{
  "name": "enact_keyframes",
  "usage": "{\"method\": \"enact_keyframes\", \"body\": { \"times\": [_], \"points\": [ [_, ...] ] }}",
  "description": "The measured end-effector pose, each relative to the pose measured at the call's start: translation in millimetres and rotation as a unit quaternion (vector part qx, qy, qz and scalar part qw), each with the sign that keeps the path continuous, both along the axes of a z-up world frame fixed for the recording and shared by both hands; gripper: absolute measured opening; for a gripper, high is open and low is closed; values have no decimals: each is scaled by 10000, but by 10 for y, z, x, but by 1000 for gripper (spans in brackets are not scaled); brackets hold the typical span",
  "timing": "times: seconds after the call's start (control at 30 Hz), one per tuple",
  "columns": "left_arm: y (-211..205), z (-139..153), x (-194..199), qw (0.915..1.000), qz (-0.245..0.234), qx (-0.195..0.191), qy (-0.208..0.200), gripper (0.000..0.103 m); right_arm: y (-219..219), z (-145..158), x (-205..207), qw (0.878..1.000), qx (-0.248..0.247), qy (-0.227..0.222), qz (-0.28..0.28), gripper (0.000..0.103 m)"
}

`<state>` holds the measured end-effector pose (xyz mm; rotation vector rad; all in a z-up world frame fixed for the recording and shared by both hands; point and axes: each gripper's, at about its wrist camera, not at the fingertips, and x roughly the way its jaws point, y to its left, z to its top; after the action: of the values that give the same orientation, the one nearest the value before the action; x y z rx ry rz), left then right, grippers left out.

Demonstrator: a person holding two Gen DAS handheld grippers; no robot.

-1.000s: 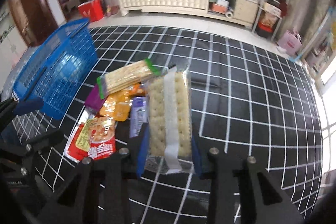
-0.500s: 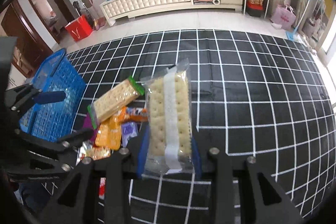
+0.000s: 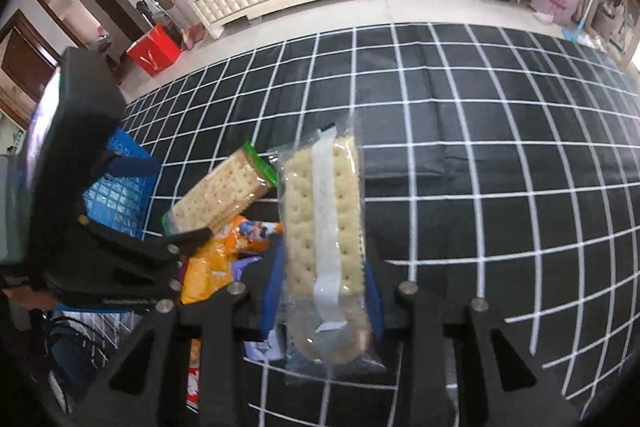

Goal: Organize snacks
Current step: 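Grasp the green-ended cracker pack with the left gripper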

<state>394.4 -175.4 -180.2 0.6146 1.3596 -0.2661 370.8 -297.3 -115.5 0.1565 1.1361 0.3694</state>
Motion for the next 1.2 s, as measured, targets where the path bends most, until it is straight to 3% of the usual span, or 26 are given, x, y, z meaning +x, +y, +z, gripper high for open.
{"method": "enact_keyframes", "body": {
  "times": [0.3, 0.43, 0.63, 0.87, 1.2],
  "points": [
    [76, -238, 187, 9996, -5, -37, 267, 82, 152, -45, 94, 9997, 102, 120, 210, 41],
    [100, -284, 215, 9985, 13, -296, 463, 57, 183, -56, 123, 9997, -2, 179, 179, 41],
    [87, -238, 161, 9982, -20, -437, 411, 47, 244, -84, 122, 9994, -32, 284, 185, 41],
    [218, 75, 30, 9944, 359, -984, 116, 44, 275, 40, 47, 9995, -151, 261, 85, 41],
    [341, 789, -484, 9884, 417, -1401, -417, 43, 402, 597, -244, 9990, -390, -207, -57, 41]
  ]
}}
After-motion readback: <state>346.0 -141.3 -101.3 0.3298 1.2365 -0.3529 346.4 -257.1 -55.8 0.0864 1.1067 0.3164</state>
